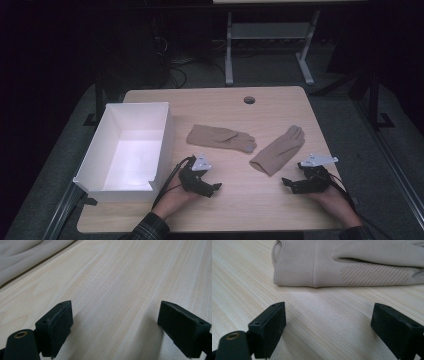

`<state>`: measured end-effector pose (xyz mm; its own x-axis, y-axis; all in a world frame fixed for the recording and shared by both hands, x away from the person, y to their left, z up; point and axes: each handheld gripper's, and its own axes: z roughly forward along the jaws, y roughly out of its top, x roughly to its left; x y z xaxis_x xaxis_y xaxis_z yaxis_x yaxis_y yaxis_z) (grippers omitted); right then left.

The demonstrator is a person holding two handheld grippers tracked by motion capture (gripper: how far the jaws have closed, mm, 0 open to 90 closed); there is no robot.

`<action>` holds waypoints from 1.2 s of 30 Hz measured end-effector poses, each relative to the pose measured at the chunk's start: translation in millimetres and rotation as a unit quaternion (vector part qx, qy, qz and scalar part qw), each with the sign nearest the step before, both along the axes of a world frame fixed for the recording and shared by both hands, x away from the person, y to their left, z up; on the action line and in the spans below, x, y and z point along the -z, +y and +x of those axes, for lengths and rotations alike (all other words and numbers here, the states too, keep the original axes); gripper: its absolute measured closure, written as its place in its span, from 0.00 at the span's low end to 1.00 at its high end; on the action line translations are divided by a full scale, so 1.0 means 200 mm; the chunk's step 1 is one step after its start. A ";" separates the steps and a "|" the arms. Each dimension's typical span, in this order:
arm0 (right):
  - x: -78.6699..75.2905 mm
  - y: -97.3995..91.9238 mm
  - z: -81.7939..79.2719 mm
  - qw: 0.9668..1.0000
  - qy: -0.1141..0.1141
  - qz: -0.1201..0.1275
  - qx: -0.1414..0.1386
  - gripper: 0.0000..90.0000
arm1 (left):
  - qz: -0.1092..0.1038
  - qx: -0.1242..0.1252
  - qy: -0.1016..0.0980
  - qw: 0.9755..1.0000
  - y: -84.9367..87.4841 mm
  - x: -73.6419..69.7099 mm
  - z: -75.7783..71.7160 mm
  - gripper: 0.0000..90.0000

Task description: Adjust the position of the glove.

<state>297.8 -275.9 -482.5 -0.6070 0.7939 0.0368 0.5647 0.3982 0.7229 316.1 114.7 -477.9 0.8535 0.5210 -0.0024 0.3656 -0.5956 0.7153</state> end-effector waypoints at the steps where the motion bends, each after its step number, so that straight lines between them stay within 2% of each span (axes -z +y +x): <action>1: 0.00 0.00 0.00 1.000 0.000 0.000 0.000 0.14 | 0.001 0.000 0.000 1.000 0.00 0.00 0.00 0.13; 5: 0.00 0.00 0.00 1.000 -0.001 -0.001 -0.002 0.14 | 0.001 0.000 0.000 1.000 0.00 0.00 0.00 0.13; 8: -0.02 0.00 0.00 1.000 0.004 0.000 -0.003 0.30 | 0.001 0.001 -0.001 1.000 0.00 0.00 0.00 0.13; 11: -0.04 0.00 0.00 1.000 0.010 0.004 -0.006 0.39 | -0.001 -0.001 0.000 1.000 0.00 0.00 0.01 0.14; 12: -0.05 0.00 0.00 1.000 0.007 0.003 -0.004 0.45 | -0.001 -0.001 -0.001 1.000 0.00 0.00 0.01 0.14; 14: -0.08 0.01 0.02 1.000 -0.004 0.010 -0.002 0.65 | -0.006 -0.004 0.000 1.000 -0.01 0.00 0.01 0.14; 15: -0.09 0.01 0.02 1.000 -0.004 0.014 -0.005 0.72 | -0.004 -0.003 -0.001 1.000 0.00 0.00 0.01 0.14; 16: -0.09 0.01 0.02 1.000 -0.004 0.014 -0.005 0.72 | -0.004 -0.003 -0.001 1.000 0.00 0.00 0.01 0.14; 19: -0.12 0.03 0.05 1.000 0.006 0.027 -0.012 0.94 | -0.002 -0.001 -0.003 1.000 0.00 0.00 0.01 0.14; 23: -0.12 0.06 0.09 0.999 0.009 0.027 -0.022 1.00 | -0.004 -0.003 -0.002 1.000 -0.01 0.00 0.01 0.14; 29: -0.13 0.10 0.11 0.999 0.013 0.020 -0.031 1.00 | -0.003 -0.008 -0.003 1.000 -0.01 0.00 0.02 0.14; 36: -0.14 0.16 0.18 0.998 0.005 0.032 -0.045 1.00 | -0.003 -0.008 -0.003 1.000 -0.01 0.00 0.02 0.14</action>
<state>333.7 -244.4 -453.9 -0.6751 0.7320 0.0914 0.5360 0.4015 0.7427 319.2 113.1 -478.2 0.8447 0.5353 -0.0009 0.3715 -0.5850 0.7210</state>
